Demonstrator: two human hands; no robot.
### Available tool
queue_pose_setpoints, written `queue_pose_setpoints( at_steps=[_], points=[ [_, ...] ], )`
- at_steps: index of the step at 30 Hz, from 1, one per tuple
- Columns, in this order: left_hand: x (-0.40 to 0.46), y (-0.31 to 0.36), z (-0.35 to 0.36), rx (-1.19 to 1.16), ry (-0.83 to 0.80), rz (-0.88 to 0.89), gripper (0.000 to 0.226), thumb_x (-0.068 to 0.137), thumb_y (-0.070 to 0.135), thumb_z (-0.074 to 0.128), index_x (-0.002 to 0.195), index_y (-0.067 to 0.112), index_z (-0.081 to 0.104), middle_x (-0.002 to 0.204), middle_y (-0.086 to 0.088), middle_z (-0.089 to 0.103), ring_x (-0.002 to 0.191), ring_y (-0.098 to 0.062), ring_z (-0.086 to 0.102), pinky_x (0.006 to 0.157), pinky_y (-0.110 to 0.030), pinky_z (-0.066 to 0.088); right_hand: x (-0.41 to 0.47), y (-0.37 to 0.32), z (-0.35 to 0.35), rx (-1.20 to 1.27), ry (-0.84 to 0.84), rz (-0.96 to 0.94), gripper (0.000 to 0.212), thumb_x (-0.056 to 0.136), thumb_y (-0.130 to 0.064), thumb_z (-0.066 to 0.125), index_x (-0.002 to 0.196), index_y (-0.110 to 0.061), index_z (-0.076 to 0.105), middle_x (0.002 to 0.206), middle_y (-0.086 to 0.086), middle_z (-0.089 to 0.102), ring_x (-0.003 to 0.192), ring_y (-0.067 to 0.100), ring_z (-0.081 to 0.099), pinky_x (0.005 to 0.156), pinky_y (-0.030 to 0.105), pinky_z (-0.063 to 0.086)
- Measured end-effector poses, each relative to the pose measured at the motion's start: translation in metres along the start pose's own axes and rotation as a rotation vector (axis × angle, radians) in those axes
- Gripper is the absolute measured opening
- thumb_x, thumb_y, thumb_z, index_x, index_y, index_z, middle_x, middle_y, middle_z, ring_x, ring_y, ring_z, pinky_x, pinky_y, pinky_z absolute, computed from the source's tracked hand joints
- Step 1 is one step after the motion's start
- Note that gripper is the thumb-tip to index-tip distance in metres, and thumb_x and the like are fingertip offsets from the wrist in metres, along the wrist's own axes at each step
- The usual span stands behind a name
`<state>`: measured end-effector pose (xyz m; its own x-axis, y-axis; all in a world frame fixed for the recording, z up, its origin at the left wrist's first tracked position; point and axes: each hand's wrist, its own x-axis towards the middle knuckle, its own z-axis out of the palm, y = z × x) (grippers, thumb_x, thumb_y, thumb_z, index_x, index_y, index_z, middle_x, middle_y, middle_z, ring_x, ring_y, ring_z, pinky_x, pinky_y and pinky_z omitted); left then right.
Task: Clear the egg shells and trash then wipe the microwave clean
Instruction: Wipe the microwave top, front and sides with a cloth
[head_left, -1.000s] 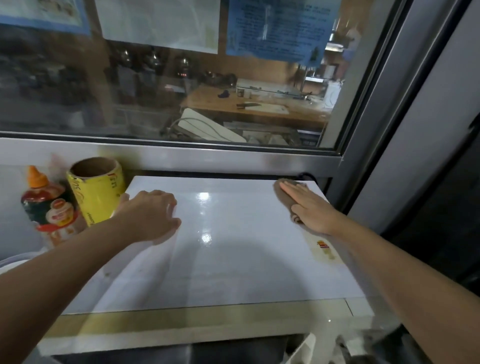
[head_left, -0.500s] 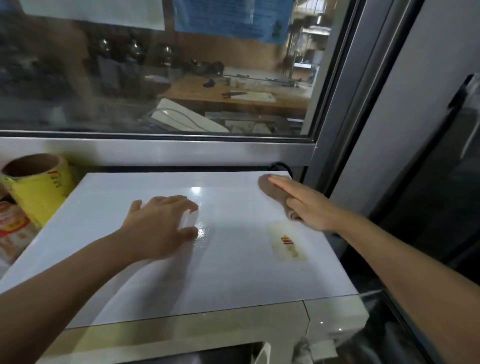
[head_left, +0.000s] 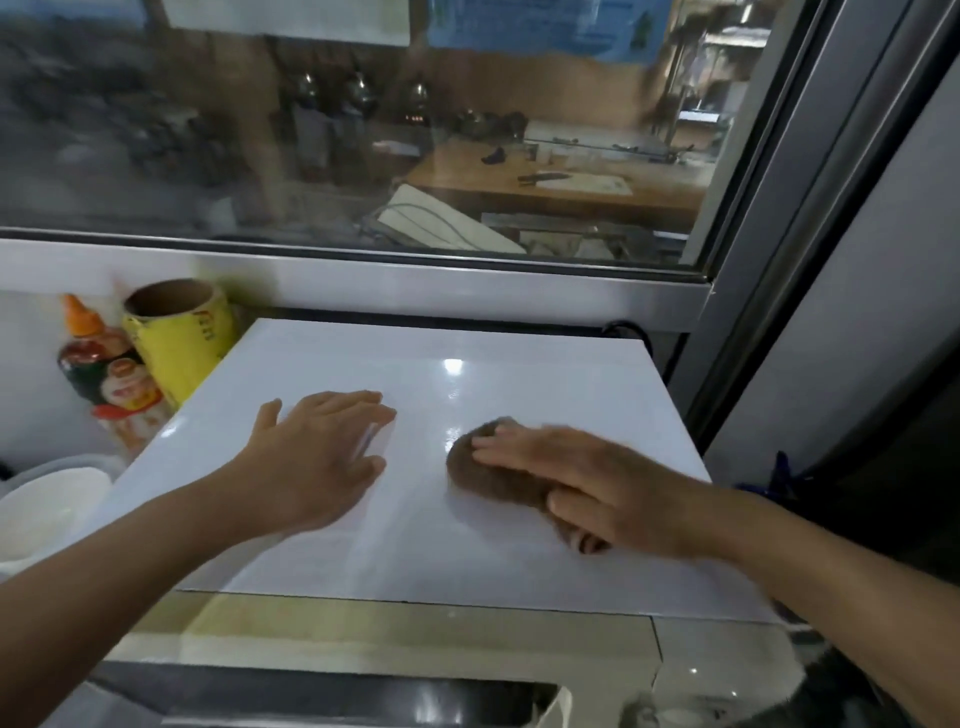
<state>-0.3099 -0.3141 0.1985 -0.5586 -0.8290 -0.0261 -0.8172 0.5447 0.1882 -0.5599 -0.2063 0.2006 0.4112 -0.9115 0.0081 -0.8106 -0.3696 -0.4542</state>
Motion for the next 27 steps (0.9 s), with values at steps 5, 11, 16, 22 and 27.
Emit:
queue_pose_setpoints(
  at_steps=[5, 11, 16, 22, 27],
  points=[
    [0.0, -0.004, 0.003, -0.06, 0.014, 0.01, 0.048, 0.093, 0.041, 0.044, 0.139, 0.042, 0.031, 0.152, 0.023, 0.021, 0.142, -0.01, 0.016, 0.115, -0.05, 0.012, 0.084, 0.055, -0.032, -0.004, 0.16, 0.271, 0.057, 0.094, -0.006, 0.037, 0.145, -0.03, 0.03, 0.148, -0.005, 0.033, 0.098, 0.004, 0.046, 0.086, 0.017, 0.03],
    [-0.001, -0.003, 0.003, -0.054, 0.011, -0.005, 0.048, 0.093, 0.041, 0.044, 0.139, 0.039, 0.032, 0.153, 0.02, 0.023, 0.142, -0.013, 0.018, 0.114, -0.05, 0.012, 0.087, 0.014, -0.001, -0.117, 0.095, 0.161, 0.063, 0.092, -0.006, 0.041, 0.147, -0.032, 0.024, 0.155, -0.012, 0.022, 0.14, 0.011, 0.024, 0.106, 0.016, 0.017],
    [-0.002, -0.003, 0.003, -0.069, 0.018, -0.016, 0.047, 0.092, 0.04, 0.047, 0.135, 0.031, 0.034, 0.149, 0.013, 0.032, 0.14, -0.016, 0.024, 0.114, -0.05, 0.014, 0.009, -0.029, 0.024, -0.016, -0.004, -0.135, 0.063, 0.088, -0.013, 0.043, 0.145, -0.036, 0.027, 0.152, -0.018, 0.023, 0.143, 0.004, 0.016, 0.115, 0.025, 0.015],
    [-0.002, -0.003, 0.005, -0.087, 0.012, -0.048, 0.044, 0.092, 0.039, 0.046, 0.134, 0.031, 0.035, 0.148, 0.014, 0.034, 0.139, -0.015, 0.024, 0.113, -0.049, 0.013, 0.062, 0.023, -0.014, -0.028, 0.088, 0.15, 0.059, 0.09, -0.006, 0.038, 0.144, -0.028, 0.033, 0.133, 0.0, 0.048, 0.087, -0.007, 0.046, 0.083, 0.003, 0.032],
    [-0.011, 0.013, -0.002, -0.044, 0.058, -0.104, 0.035, 0.092, 0.034, 0.044, 0.126, 0.027, 0.041, 0.132, 0.004, 0.051, 0.126, -0.019, 0.042, 0.109, -0.049, 0.017, 0.07, 0.01, -0.011, -0.143, 0.084, 0.266, 0.058, 0.095, -0.013, 0.035, 0.147, -0.035, 0.021, 0.151, -0.002, 0.028, 0.117, 0.016, 0.051, 0.094, 0.029, 0.037]
  ],
)
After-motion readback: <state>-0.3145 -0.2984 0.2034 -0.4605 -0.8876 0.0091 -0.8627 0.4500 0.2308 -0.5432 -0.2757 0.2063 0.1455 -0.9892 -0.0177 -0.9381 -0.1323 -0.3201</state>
